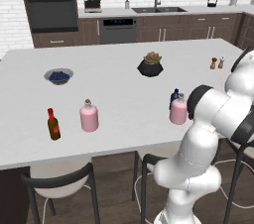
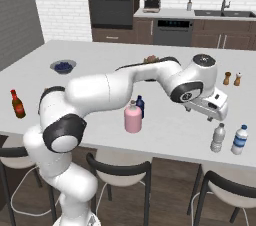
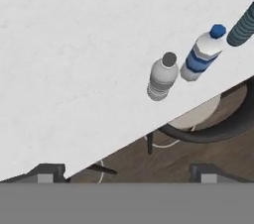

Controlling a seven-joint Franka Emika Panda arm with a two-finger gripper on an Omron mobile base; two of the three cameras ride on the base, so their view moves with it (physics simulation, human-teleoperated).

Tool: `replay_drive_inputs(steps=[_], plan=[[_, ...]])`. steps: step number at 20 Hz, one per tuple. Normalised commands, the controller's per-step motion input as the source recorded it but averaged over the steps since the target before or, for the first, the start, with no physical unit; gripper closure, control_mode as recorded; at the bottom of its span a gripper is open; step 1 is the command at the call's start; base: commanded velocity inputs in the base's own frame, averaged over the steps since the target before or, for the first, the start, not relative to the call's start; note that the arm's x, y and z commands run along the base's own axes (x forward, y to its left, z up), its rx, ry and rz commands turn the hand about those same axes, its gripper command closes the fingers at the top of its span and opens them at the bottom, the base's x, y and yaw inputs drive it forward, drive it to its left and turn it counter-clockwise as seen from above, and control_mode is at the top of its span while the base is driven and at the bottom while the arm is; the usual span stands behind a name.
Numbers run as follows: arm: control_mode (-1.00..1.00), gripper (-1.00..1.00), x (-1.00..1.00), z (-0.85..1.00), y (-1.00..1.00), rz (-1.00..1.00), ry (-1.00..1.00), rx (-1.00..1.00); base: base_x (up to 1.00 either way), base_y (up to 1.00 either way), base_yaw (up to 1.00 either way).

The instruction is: Move the plastic bottles in the middle to the plastics group, and the glass bottles in the middle to the glass group.

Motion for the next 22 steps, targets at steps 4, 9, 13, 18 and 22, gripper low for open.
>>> replay_drive_inputs(steps=[4,9,13,18,22], plan=[[-1.00,-1.00,0.03,0.10,0.89,0.10,0.11,-0.03,0.00,0.00,0.00],[-1.00,-1.00,0.04,0.00,0.73,0.09,0.02,-0.01,0.00,0.00,0.00],[-1.00,-1.00,0.04,0.02,0.53,0.16,0.04,0.00,0.00,0.00,0.00],[-1.00,-1.00,0.55,0.00,0.60,0.31,0.16,0.06,0.00,0.00,0.00],[-1.00,-1.00,0.59,0.12,0.74,0.36,0.35,0.02,0.00,0.00,0.00]])
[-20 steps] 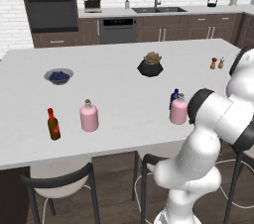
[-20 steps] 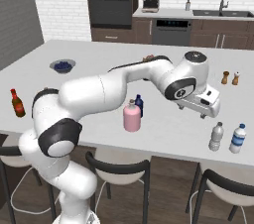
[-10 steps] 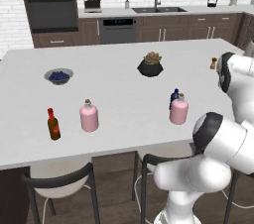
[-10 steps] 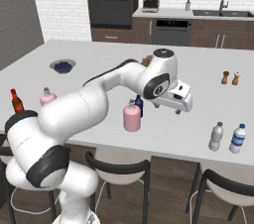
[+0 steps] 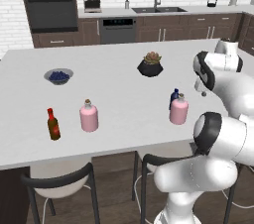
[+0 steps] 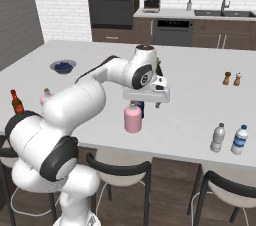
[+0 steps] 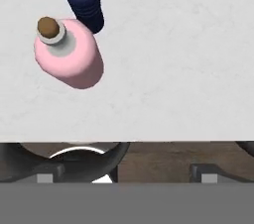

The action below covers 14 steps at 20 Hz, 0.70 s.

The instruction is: Move the plastic bottles in the middle to the plastics group, and the glass bottles in the middle to the glass group.

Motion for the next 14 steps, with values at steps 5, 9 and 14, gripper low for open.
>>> replay_drive_inputs(steps=[5,9,14], plan=[[-1.00,-1.00,0.23,0.04,0.69,0.28,0.18,0.00,0.00,0.00,0.00],[-1.00,-1.00,-0.06,0.00,0.53,0.26,0.01,0.00,0.00,0.00,0.00],[-1.00,-1.00,-0.05,-0.04,0.37,0.16,-0.04,0.00,0.00,0.00,0.00]])
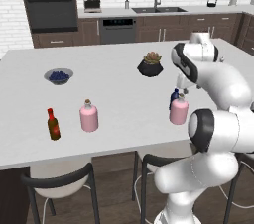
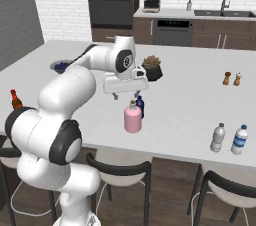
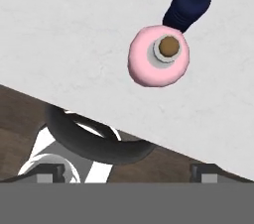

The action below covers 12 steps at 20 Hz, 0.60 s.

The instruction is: Move the plastic bottles in the middle to the plastics group, and the glass bottles in the middle to the glass group.

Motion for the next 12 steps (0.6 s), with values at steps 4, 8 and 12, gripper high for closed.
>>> replay_drive_inputs(steps=[4,8,12], plan=[[-1.00,-1.00,0.29,-0.02,0.12,0.02,-0.04,0.01,0.00,0.00,0.00],[-1.00,-1.00,0.49,-0.04,0.00,0.00,-0.02,0.04,0.00,0.00,0.00],[-1.00,-1.00,0.31,-0.15,0.00,-0.04,0.00,0.04,0.00,0.00,0.00]])
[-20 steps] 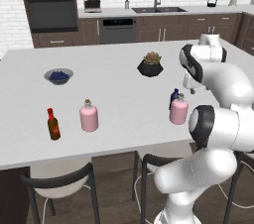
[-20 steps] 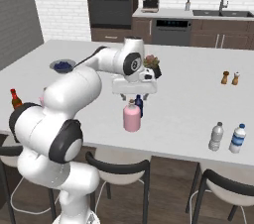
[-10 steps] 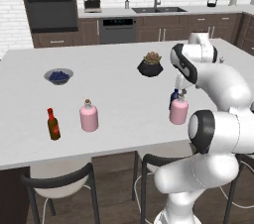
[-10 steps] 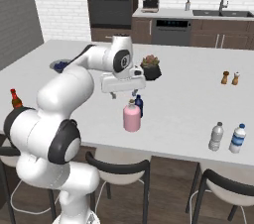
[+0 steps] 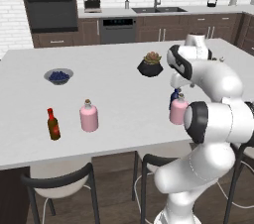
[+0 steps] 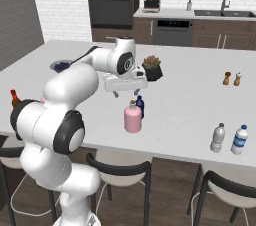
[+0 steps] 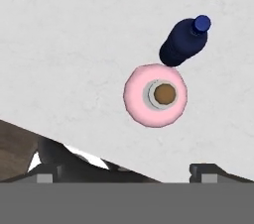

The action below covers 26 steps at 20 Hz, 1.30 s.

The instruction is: Move the plastic bottles in the middle to the plastics group, and the glass bottles in the middle to the glass group.

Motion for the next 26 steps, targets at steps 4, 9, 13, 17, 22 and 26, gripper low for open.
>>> replay_drive_inputs(steps=[4,9,13,17,22,26], plan=[[-1.00,-1.00,0.06,-0.18,0.00,-0.02,0.00,0.01,0.00,0.00,0.00],[-1.00,-1.00,0.00,-0.27,0.00,0.00,-0.04,-0.01,0.00,0.00,0.00],[-1.00,-1.00,0.00,-0.32,0.00,0.00,-0.09,-0.03,0.00,0.00,0.00],[-1.00,-1.00,0.18,-0.26,0.00,0.00,-0.11,-0.01,0.00,0.00,0.00],[-1.00,-1.00,0.40,-0.06,0.00,0.00,-0.10,0.00,0.00,0.00,0.00],[-1.00,-1.00,0.05,0.00,0.00,0.00,-0.01,0.00,0.00,0.00,0.00]])
